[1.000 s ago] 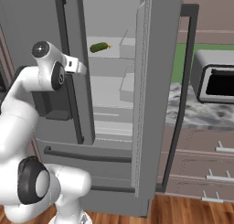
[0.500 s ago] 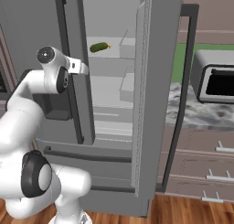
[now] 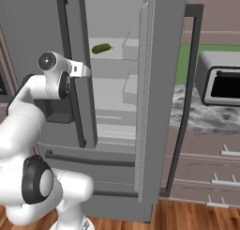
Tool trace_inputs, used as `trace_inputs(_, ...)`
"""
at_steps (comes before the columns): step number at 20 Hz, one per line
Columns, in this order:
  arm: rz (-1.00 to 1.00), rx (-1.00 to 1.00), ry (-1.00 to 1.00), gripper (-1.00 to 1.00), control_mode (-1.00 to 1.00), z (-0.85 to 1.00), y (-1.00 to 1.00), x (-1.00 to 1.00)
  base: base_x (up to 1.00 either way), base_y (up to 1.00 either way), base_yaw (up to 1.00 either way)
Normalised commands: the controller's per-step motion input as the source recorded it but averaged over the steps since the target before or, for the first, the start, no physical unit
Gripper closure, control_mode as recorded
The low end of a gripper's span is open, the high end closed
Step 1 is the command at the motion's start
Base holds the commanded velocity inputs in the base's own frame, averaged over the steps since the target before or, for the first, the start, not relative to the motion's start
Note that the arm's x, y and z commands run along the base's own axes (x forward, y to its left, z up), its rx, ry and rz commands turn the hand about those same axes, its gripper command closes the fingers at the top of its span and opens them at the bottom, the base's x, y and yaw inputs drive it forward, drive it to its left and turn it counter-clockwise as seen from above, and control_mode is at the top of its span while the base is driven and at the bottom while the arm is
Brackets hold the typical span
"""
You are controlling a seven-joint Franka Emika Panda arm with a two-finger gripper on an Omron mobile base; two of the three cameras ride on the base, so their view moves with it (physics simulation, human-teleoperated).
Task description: Open the fridge, remove the tangerine, cucumber, and steak, and place them on any counter.
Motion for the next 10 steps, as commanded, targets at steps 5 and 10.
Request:
trace_inputs(5, 0.01, 0.00, 0.00, 1.00, -1.00, 0.00, 0.57, 0.00, 0.00, 0.00, 0.00)
trace_inputs(10, 0.02, 0.00, 0.01, 1.00, -1.00, 0.00, 0.69, -0.03, 0.00, 0.00, 0.00)
